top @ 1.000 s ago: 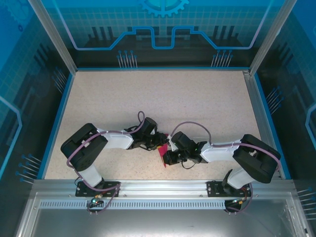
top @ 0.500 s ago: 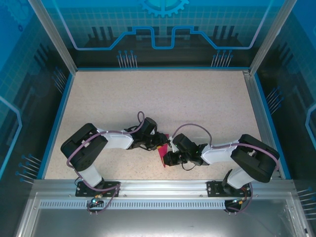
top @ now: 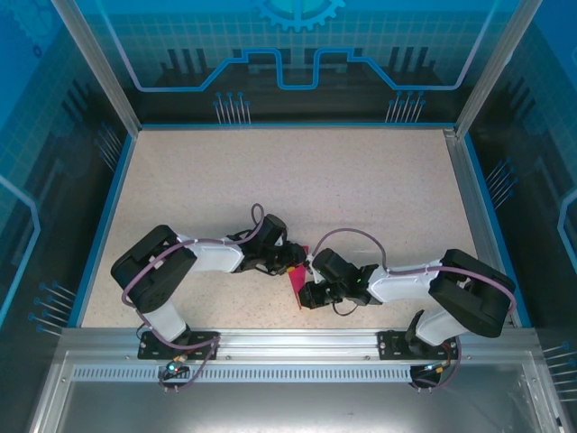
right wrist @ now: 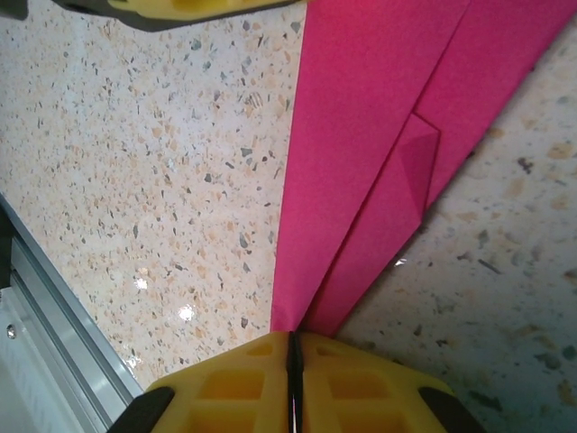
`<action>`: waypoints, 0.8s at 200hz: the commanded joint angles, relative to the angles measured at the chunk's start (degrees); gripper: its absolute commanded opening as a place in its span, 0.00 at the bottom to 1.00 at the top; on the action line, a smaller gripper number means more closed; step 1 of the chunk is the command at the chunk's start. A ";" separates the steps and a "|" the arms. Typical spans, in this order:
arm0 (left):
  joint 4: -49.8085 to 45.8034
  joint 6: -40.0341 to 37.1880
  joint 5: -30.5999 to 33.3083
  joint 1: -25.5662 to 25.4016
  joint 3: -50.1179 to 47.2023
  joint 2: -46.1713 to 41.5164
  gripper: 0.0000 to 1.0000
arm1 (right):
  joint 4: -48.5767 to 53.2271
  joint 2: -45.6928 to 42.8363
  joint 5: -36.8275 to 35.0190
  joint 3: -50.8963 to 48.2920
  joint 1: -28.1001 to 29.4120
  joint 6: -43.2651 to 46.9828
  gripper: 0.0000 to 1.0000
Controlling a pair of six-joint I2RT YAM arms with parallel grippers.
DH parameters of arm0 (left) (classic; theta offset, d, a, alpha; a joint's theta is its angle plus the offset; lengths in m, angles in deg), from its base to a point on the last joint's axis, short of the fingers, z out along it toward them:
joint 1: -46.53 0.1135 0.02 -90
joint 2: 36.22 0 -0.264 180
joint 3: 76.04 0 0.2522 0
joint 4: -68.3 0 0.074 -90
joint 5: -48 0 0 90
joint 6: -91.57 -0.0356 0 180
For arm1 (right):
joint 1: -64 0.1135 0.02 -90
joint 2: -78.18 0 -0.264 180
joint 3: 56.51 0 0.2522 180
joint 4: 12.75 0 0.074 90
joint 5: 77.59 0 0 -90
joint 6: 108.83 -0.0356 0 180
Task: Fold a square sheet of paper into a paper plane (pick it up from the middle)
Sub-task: Perform the fifth fold on the wing at the bottom-center of the table.
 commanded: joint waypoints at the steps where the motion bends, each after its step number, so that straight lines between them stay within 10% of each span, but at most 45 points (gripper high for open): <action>1: -2.84 -0.37 1.69 0.01 0.80 0.04 0.38 | 11.38 2.66 -0.44 0.48 3.56 0.74 0.11; 65: -2.79 -0.30 1.68 0.03 0.46 -0.09 0.38 | 20.60 -5.64 -13.84 3.13 5.48 -0.53 0.13; 160: -2.04 -0.06 0.86 0.01 1.29 1.27 0.38 | -5.49 -7.53 -3.04 0.00 0.90 -4.91 0.13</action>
